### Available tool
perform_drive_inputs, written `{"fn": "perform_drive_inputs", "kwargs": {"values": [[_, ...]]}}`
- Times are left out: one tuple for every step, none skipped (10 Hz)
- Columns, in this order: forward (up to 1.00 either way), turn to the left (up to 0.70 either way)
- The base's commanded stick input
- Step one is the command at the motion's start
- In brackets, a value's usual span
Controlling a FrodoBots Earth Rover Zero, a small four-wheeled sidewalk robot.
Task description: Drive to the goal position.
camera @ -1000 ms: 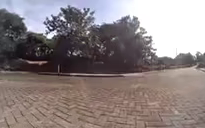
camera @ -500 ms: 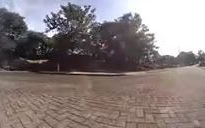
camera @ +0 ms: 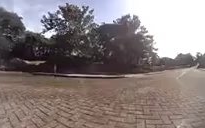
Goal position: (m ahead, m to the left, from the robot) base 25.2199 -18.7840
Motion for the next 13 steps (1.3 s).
{"fn": "perform_drive_inputs", "kwargs": {"values": [[0.7, -0.27], [0.7, -0.27], [0.7, -0.27], [0.7, -0.27], [0.7, -0.27], [0.7, -0.27], [0.7, -0.27], [0.7, -0.27], [0.7, -0.27], [0.7, -0.27], [0.7, -0.27], [0.7, -0.27], [0.7, -0.27]]}}
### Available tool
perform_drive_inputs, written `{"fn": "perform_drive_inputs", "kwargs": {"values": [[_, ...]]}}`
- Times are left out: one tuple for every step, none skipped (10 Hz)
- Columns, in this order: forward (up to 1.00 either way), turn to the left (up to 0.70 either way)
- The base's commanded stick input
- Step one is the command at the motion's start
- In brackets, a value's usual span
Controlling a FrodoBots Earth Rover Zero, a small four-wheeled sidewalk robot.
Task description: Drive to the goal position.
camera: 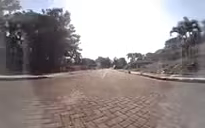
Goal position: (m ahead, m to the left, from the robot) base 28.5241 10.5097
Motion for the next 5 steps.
{"fn": "perform_drive_inputs", "kwargs": {"values": [[0.7, -0.27], [0.7, -0.27], [0.7, -0.27], [0.7, -0.27], [0.7, -0.27]]}}
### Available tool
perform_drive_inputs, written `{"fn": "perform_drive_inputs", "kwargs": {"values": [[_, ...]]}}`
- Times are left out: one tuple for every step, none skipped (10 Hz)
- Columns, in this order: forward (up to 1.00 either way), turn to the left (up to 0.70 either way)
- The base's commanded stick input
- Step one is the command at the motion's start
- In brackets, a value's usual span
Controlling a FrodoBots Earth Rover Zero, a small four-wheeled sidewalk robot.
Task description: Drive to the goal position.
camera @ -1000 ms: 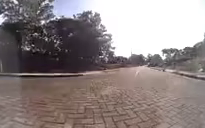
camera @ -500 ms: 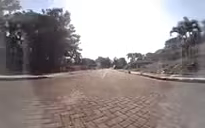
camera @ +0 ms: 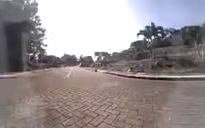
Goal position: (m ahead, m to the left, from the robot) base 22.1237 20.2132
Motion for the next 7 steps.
{"fn": "perform_drive_inputs", "kwargs": {"values": [[0.7, -0.27], [0.7, -0.27], [0.7, -0.27], [0.7, -0.22], [0.7, 0.0], [0.7, 0.0], [0.7, 0.0]]}}
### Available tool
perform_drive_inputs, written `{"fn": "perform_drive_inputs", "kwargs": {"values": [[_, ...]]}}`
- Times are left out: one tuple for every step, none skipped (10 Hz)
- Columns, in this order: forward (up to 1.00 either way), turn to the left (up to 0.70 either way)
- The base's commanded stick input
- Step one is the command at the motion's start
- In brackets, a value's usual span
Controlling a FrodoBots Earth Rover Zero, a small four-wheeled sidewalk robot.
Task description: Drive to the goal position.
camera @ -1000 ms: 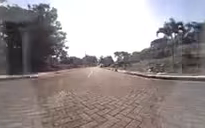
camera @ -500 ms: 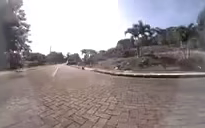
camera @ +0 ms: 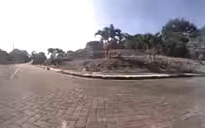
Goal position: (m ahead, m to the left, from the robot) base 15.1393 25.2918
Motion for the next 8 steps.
{"fn": "perform_drive_inputs", "kwargs": {"values": [[0.7, 0.0], [0.7, 0.12], [0.7, 0.26], [0.7, 0.27], [0.7, 0.27], [0.7, 0.27], [0.7, 0.27], [0.7, 0.27]]}}
